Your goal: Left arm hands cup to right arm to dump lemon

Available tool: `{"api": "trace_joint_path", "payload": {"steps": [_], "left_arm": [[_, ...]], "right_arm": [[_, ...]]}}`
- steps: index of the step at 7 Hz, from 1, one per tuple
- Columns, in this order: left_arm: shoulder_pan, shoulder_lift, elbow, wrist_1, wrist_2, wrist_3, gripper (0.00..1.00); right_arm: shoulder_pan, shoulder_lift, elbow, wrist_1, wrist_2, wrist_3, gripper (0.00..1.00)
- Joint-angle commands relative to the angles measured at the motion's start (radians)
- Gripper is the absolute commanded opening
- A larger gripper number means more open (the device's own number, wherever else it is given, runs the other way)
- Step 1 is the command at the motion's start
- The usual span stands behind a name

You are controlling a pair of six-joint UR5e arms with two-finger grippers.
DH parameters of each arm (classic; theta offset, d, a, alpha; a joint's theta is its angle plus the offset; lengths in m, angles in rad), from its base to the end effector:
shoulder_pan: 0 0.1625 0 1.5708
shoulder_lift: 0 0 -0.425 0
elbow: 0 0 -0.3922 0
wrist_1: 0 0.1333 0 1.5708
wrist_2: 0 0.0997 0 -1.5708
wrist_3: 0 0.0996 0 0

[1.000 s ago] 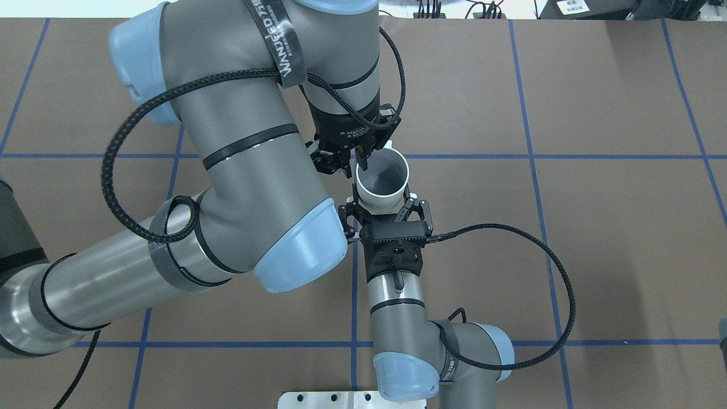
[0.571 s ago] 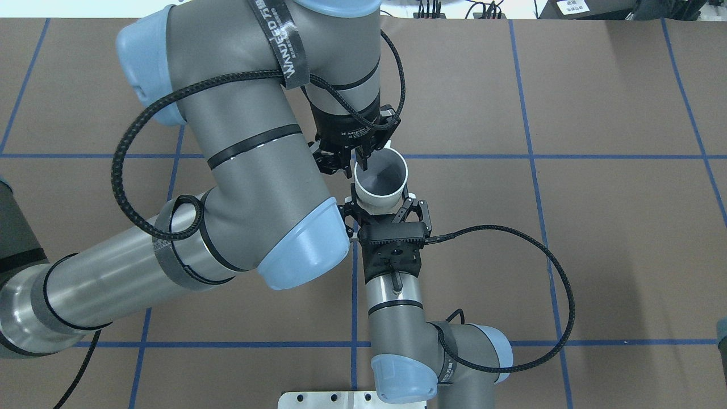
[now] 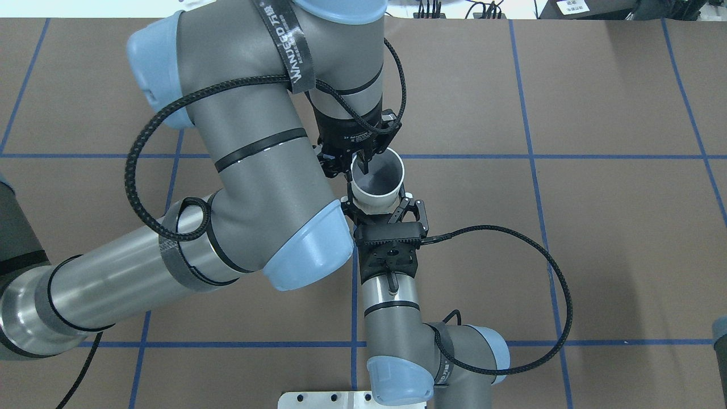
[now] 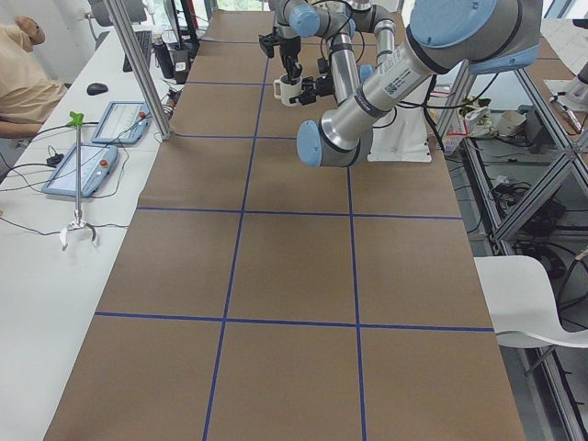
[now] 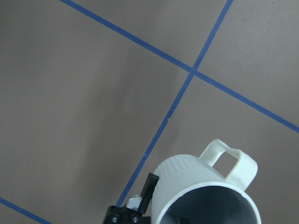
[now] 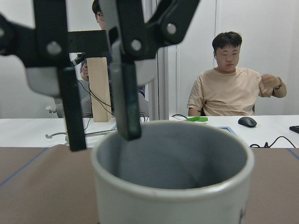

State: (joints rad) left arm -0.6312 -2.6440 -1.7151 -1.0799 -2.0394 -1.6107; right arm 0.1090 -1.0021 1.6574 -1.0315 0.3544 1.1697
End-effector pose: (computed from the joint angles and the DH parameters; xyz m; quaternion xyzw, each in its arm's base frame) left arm 0.4668 -0.4506 -0.0024 -0.1069 0.3939 -0.2215 0.8857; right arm -0.5803 -0.2916 0.2016 0.5736 -0.3274 0.2192 0.7181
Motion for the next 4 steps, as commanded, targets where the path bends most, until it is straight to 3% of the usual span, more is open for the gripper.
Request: {"api": "trace_joint_path", "payload": {"steps": [1, 4], "left_arm": [[0.001, 0.003, 0.002, 0.000, -0.001, 0.000, 0.33], [0.008, 0.003, 0.002, 0.000, -0.001, -0.002, 0.33]], "right_arm": [[0.000, 0.000, 0.015, -0.002, 0.000, -0.005, 0.11], [0.000, 0.000, 0.015, -0.002, 0.000, -0.005, 0.11]]}}
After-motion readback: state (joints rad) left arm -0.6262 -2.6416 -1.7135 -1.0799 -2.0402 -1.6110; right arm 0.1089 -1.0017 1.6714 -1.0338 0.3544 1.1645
